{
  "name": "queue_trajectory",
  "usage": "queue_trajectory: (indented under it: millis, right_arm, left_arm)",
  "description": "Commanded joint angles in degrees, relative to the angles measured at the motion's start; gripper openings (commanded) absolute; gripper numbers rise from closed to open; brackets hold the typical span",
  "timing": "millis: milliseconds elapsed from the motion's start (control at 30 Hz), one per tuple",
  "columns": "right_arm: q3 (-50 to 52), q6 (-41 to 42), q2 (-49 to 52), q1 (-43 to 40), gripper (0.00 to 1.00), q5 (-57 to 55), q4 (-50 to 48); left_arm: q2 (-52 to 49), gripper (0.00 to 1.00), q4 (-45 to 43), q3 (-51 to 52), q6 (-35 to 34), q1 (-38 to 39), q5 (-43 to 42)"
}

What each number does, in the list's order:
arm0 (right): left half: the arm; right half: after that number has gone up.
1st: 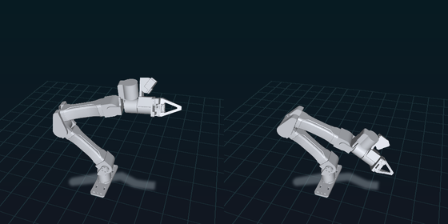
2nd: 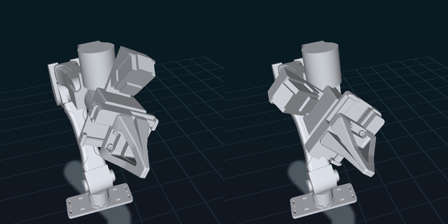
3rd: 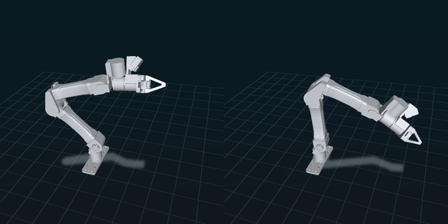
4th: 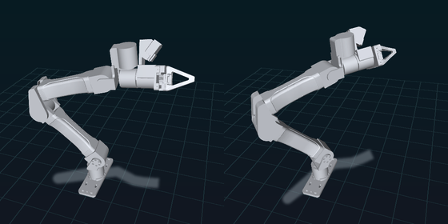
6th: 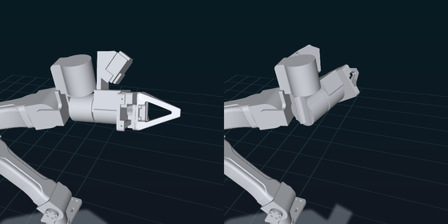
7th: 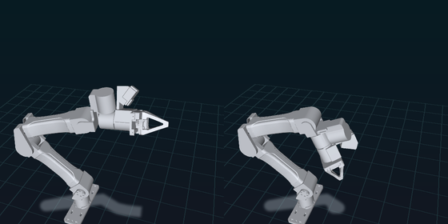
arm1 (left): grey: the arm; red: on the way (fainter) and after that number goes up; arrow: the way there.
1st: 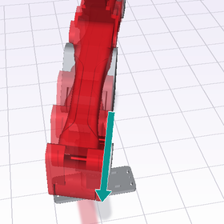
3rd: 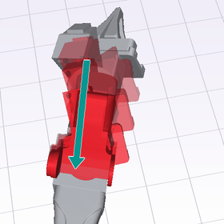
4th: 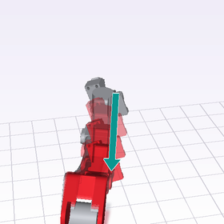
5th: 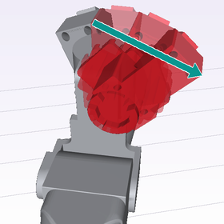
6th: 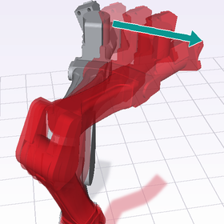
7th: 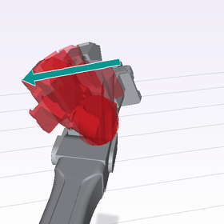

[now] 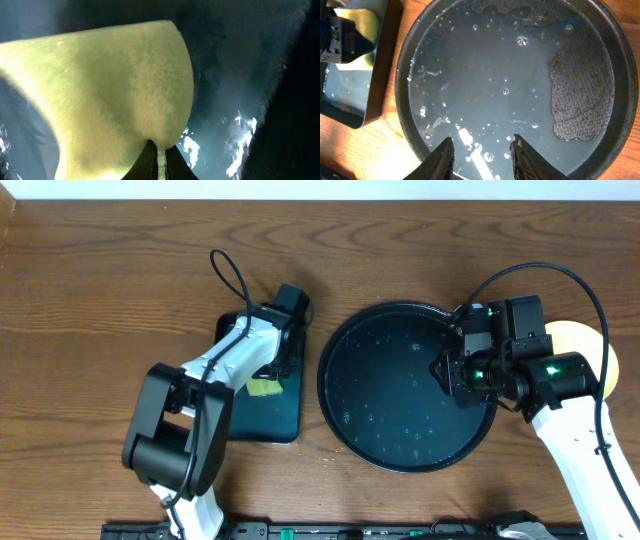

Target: Clean dirty plates on tray and stack at the side

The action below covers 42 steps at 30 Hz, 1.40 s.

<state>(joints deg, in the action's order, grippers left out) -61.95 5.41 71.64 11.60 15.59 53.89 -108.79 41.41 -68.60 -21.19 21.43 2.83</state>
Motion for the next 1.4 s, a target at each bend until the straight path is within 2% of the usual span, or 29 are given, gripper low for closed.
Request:
queue_trajectory:
  millis: [0, 300, 467, 567, 600, 700, 800, 833, 867, 933, 967, 1000, 1033, 1367]
  right_arm:
    - [-0.1, 0.3, 0.0, 0.8, 0.35, -0.1, 0.0]
    - [-0.1, 0.3, 0.0, 0.8, 0.35, -0.1, 0.0]
    - [-0.1, 0.3, 0.0, 0.8, 0.35, -0.1, 0.4]
    - [-0.1, 0.2, 0.0, 0.8, 0.48, -0.2, 0.4]
    - [-0.1, -0.1, 0.0, 0.8, 0.5, -0.2, 0.4]
    - [-0.3, -3.2, -0.3, 0.8, 0.5, -0.2, -0.3]
    - [-1.6, -4.4, -2.6, 0.8, 0.52, -2.1, -0.8]
    - [-2.3, -4.5, -4.0, 0.8, 0.54, -2.8, -1.0]
    - [-2.9, -4.5, -5.4, 0.8, 0.56, -3.6, -1.4]
    - [-3.6, -4.4, -8.5, 0.8, 0.67, -5.1, -2.7]
    - [-3.6, -4.4, -10.8, 0.8, 0.99, -5.5, -3.7]
    - [-3.6, -4.4, -12.5, 0.8, 0.99, -5.5, -4.3]
    - [-3.6, -4.4, -13.8, 0.8, 0.99, -5.5, -4.4]
    - [-3.6, -4.2, -20.3, 0.8, 0.99, -5.2, -2.4]
  left_arm:
    - [5.8, 0.07, 1.5, -1.3, -0.5, 0.0, -6.3]
    - [13.6, 0.07, 1.3, -1.2, -0.5, -0.4, -20.2]
    - [13.6, 0.07, 2.1, 0.0, -0.5, -2.4, -18.7]
    - [14.6, 0.09, 6.0, -0.4, -0.5, -5.0, -18.2]
    - [15.6, 0.14, 7.9, -0.8, -0.2, -6.2, -18.2]
    - [20.7, 0.26, 11.9, -1.0, 2.3, -9.3, -17.2]
    - [28.5, 0.41, 17.4, -1.0, 3.9, -11.5, -10.1]
    - [31.4, 0.5, 19.5, -1.0, 4.3, -12.0, -7.1]
    - [34.1, 0.55, 21.4, -1.0, 4.3, -12.2, -4.0]
    - [39.6, 0.65, 24.7, -1.0, 4.3, -12.2, 1.9]
    - [43.5, 0.72, 26.3, -1.0, 4.2, -12.2, 4.1]
    - [45.7, 0.8, 26.5, -1.0, 4.2, -12.2, 4.1]
    - [48.0, 0.84, 26.5, -1.0, 4.2, -12.2, 4.1]
    - [63.4, 0.84, 26.5, -1.0, 3.2, -12.2, 4.1]
